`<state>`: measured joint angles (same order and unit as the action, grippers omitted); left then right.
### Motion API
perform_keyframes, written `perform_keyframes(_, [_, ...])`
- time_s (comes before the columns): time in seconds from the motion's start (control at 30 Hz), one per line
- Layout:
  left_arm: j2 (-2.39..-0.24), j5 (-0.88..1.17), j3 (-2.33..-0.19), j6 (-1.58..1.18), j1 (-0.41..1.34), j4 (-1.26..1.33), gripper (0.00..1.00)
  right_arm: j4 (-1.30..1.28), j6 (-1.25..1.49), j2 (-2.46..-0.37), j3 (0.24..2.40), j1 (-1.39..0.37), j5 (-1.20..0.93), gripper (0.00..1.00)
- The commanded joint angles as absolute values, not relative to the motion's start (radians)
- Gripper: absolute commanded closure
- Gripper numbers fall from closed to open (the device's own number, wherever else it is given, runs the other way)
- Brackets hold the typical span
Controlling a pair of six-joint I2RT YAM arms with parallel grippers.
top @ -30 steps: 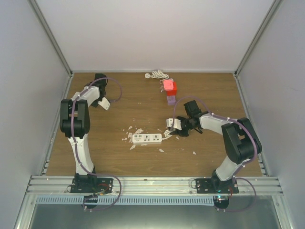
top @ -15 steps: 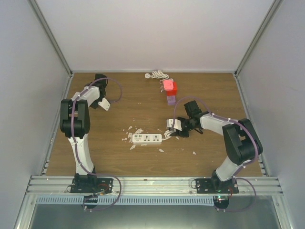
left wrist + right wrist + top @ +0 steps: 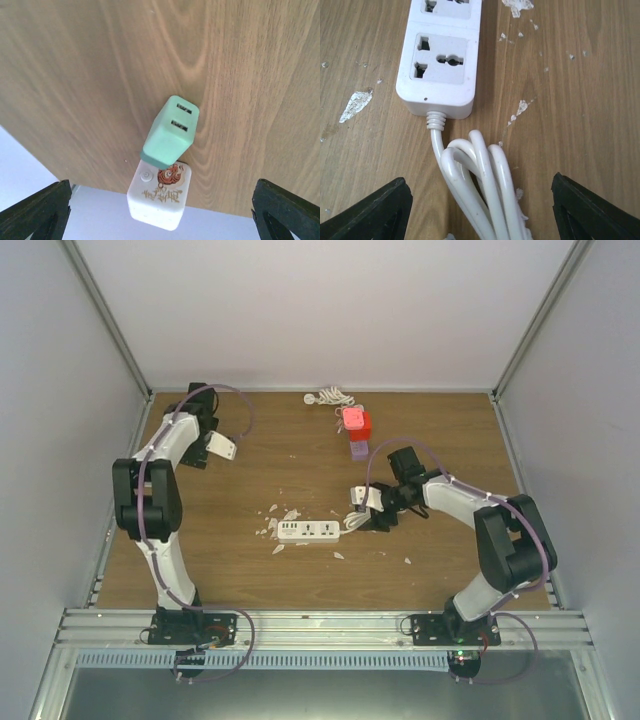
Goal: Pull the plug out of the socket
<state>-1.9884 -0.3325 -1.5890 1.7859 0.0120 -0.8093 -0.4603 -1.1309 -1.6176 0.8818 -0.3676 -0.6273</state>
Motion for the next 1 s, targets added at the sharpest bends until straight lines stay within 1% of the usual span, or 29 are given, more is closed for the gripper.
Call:
perform_keyframes(0.0, [-1.896, -0.171, -1.624, 1.644, -0.030, -0.881, 0.01, -0.514, -1.143, -1.591, 0.932, -0.374, -0.654, 0.20])
perform_keyframes(0.13, [-1.833, -0.020, -1.636, 1.470, -0.051, -0.828, 0.01, -0.530, -1.143, -1.580, 0.957, -0.390, -0.651, 0.10])
perform_keyframes(0.27, [-1.757, 0.155, -1.649, 1.285, -0.076, -0.781, 0.01, -0.540, -1.131, -1.572, 0.980, -0.430, -0.635, 0.06])
perform_keyframes(0.43, [-1.646, 0.343, -1.636, 1.062, -0.100, -0.712, 0.01, -0.527, -1.096, -1.588, 1.011, -0.493, -0.619, 0.06])
perform_keyframes(0.57, [-1.551, 0.452, -1.576, 0.907, -0.115, -0.638, 0.01, -0.509, -1.059, -1.626, 1.046, -0.552, -0.604, 0.06])
perform_keyframes(0.83, [-1.428, 0.602, -1.452, 0.544, -0.218, -0.496, 0.01, -0.474, -0.986, -1.732, 1.111, -0.669, -0.579, 0.07])
perform_keyframes(0.97, [-1.370, 0.668, -1.372, 0.454, -0.275, -0.433, 0.01, -0.455, -0.942, -1.797, 1.148, -0.721, -0.574, 0.08])
